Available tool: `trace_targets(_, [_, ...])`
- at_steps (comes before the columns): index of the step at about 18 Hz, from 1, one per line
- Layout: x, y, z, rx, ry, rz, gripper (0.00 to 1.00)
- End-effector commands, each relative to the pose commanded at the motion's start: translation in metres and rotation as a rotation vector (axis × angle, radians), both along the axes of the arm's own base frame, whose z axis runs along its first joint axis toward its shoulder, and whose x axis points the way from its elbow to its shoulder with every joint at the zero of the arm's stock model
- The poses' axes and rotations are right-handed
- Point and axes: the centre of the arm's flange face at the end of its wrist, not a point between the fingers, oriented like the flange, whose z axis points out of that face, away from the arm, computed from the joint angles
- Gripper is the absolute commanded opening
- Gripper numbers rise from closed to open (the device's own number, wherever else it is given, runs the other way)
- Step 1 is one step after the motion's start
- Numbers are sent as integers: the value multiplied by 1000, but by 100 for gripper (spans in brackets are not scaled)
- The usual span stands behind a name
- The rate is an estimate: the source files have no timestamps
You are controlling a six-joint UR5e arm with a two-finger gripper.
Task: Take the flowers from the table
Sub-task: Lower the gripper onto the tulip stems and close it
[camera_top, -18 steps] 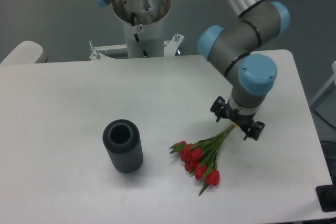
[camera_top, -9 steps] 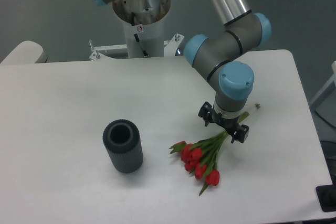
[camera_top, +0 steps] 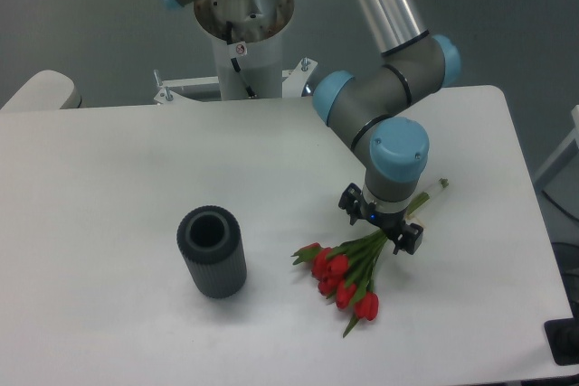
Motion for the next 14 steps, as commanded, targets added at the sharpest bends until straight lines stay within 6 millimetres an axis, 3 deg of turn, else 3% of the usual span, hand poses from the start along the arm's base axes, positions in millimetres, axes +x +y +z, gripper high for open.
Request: trace_targets(14, [1, 0, -17, -1, 4, 0, 100])
